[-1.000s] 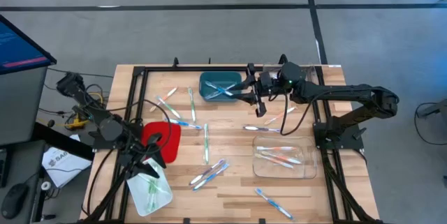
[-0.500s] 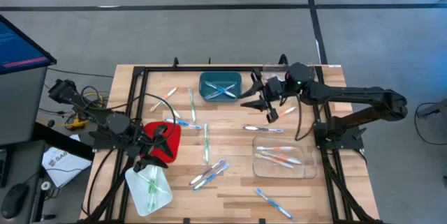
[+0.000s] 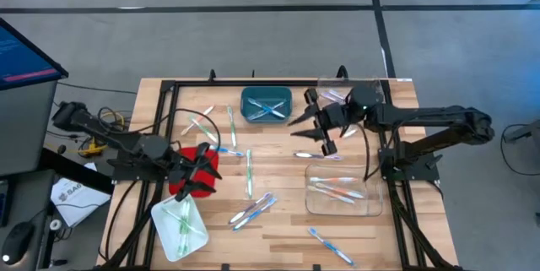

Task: Pick & Place Toothbrushes
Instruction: Put the green toothbrush into the white bin

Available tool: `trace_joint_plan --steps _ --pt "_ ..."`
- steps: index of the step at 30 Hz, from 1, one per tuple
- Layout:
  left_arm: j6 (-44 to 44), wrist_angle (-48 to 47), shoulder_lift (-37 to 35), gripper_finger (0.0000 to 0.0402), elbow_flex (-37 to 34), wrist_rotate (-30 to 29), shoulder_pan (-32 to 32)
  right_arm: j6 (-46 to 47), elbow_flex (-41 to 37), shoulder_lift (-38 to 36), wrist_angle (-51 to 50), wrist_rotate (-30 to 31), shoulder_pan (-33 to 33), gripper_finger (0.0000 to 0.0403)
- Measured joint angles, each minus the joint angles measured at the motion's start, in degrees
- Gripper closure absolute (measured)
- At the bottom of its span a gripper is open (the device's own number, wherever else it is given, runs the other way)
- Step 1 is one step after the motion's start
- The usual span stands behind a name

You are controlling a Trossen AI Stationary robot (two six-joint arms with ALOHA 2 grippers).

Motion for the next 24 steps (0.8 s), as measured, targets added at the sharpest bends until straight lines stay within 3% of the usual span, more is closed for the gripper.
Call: trace_joint_plan --steps 5,17,24 --pt "0.0 0.0 2.2 0.0211 0.0 0.0 2.9 4.3 0.0 -0.1 1.2 0.9 -1.7 0.0294" --pt "1.0 0.4 7.3 0.0211 0.0 0.0 12.0 2.4 0.0 0.4 -1.7 1.2 -1.7 0.0294" --pt "0.9 1.8 11.9 0.0211 0.0 0.0 12.8 4.5 0.0 0.4 -1.7 2.0 -3.3 0.0294"
